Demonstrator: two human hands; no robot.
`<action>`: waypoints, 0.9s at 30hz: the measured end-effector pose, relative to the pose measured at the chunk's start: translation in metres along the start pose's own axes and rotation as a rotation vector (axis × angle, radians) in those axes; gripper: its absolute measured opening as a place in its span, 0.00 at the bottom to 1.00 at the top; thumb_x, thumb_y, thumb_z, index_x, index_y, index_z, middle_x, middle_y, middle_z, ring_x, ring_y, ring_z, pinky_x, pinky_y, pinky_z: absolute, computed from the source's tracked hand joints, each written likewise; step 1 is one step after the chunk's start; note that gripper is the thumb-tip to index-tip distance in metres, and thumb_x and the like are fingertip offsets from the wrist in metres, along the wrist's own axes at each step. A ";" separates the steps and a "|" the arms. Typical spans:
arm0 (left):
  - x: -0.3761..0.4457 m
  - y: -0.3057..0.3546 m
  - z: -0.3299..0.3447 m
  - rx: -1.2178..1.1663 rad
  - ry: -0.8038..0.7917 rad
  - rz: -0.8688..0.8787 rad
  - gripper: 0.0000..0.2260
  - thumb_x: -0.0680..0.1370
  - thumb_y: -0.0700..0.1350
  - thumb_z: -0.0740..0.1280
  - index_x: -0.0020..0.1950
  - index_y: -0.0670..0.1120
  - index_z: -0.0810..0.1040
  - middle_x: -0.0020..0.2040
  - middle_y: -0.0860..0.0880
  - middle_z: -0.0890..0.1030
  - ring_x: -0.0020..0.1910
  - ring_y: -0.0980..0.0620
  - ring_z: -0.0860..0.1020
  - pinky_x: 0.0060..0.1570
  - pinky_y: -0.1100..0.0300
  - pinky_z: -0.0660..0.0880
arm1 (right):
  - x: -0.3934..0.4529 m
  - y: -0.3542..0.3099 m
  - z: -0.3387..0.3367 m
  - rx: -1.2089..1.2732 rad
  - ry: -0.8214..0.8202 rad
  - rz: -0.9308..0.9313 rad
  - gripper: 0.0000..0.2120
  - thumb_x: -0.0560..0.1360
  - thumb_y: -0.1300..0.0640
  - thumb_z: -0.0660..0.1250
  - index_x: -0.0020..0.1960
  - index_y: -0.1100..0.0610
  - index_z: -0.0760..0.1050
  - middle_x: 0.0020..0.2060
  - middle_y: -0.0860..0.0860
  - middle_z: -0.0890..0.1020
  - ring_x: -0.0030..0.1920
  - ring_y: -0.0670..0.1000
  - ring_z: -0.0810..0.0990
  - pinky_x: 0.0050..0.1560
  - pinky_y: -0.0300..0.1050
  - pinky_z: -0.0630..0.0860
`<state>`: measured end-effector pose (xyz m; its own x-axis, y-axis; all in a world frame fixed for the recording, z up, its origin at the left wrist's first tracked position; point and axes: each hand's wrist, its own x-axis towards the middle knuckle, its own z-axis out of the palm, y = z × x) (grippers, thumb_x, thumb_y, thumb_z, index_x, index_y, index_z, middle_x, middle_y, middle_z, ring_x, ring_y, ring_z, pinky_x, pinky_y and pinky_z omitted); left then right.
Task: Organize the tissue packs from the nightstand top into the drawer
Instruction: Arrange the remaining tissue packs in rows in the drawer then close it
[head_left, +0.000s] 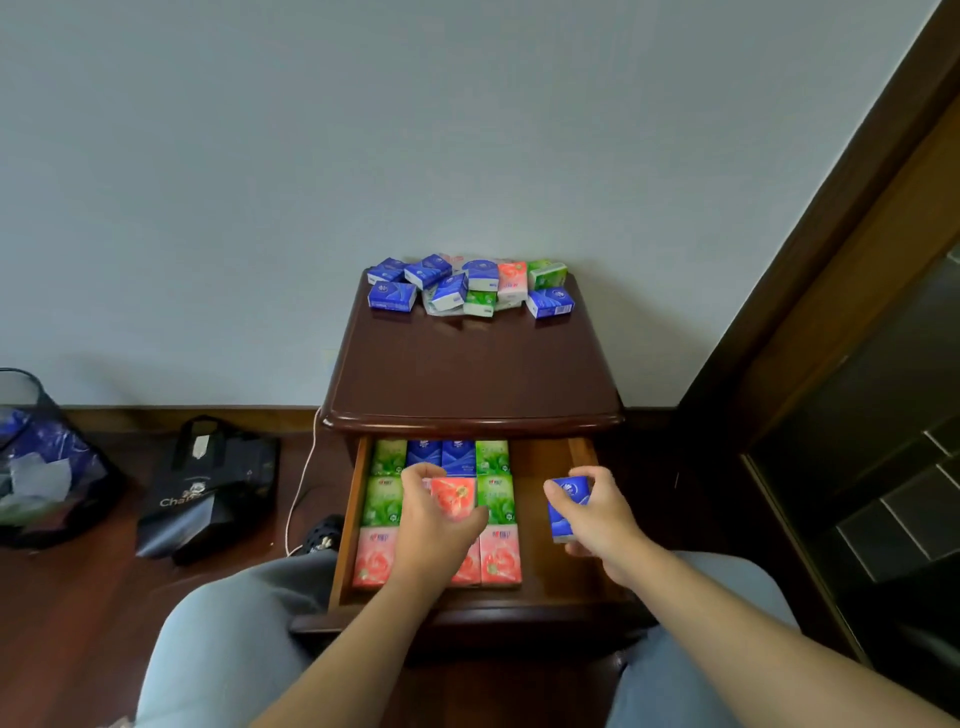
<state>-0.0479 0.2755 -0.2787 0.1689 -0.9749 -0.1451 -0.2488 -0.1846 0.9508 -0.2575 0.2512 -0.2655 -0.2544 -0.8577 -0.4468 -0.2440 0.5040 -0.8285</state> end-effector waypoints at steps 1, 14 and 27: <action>-0.003 -0.002 -0.001 -0.017 -0.025 -0.045 0.26 0.71 0.43 0.79 0.56 0.61 0.66 0.53 0.42 0.81 0.34 0.51 0.81 0.31 0.57 0.77 | -0.001 0.004 0.002 0.014 -0.004 0.032 0.17 0.80 0.46 0.72 0.63 0.51 0.72 0.53 0.53 0.81 0.44 0.54 0.86 0.30 0.43 0.80; -0.002 -0.028 -0.003 -0.220 -0.138 -0.183 0.22 0.79 0.38 0.73 0.60 0.65 0.74 0.60 0.47 0.80 0.46 0.54 0.86 0.37 0.59 0.83 | 0.042 0.021 0.038 0.065 0.035 0.160 0.11 0.83 0.57 0.68 0.63 0.60 0.75 0.50 0.57 0.83 0.41 0.55 0.87 0.36 0.48 0.85; 0.016 -0.030 0.004 -0.227 -0.104 -0.256 0.18 0.81 0.43 0.71 0.59 0.66 0.72 0.55 0.53 0.81 0.45 0.55 0.86 0.35 0.62 0.82 | 0.094 0.013 0.068 -0.216 0.270 0.080 0.16 0.83 0.54 0.65 0.69 0.58 0.75 0.64 0.61 0.79 0.59 0.63 0.82 0.63 0.58 0.80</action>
<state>-0.0411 0.2651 -0.3108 0.0978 -0.9100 -0.4028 0.0094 -0.4039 0.9147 -0.2212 0.1701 -0.3410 -0.5115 -0.7716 -0.3782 -0.3986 0.6030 -0.6910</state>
